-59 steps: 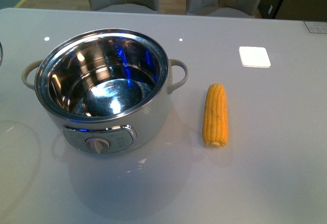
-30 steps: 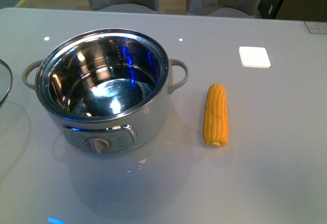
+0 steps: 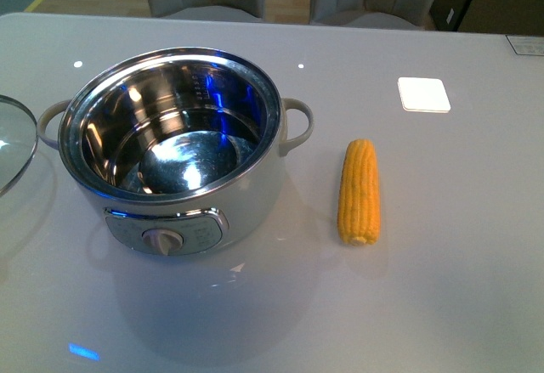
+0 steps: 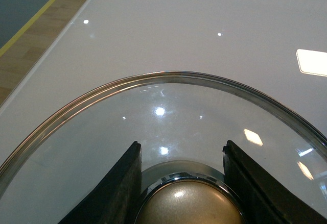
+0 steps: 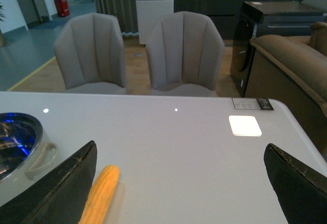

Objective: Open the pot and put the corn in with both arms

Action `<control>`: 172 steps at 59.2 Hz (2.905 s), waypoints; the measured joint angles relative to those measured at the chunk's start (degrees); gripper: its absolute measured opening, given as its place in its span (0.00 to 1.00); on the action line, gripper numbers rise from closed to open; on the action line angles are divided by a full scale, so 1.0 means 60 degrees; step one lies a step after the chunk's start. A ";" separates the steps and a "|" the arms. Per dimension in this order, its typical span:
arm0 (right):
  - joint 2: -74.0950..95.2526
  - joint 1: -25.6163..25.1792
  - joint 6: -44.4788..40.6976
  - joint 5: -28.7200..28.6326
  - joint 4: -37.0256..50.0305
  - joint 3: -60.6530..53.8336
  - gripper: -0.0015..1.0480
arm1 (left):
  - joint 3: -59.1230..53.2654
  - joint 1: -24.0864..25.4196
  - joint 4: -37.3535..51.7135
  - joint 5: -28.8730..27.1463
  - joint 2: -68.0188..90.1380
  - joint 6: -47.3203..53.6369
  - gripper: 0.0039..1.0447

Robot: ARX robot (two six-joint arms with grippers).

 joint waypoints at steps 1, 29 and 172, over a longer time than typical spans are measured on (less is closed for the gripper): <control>0.0000 0.0000 0.0000 0.0000 0.0000 0.0000 0.92 | 0.0051 0.0000 0.0000 0.0040 0.0087 0.0036 0.40; 0.0000 0.0000 0.0000 0.0000 0.0000 0.0000 0.92 | 0.0590 0.0000 0.0200 0.0226 0.1242 0.0102 0.40; 0.0000 0.0000 0.0000 0.0000 0.0000 0.0000 0.92 | -0.8262 -0.1188 -0.3213 0.0831 -1.4160 -0.0903 0.94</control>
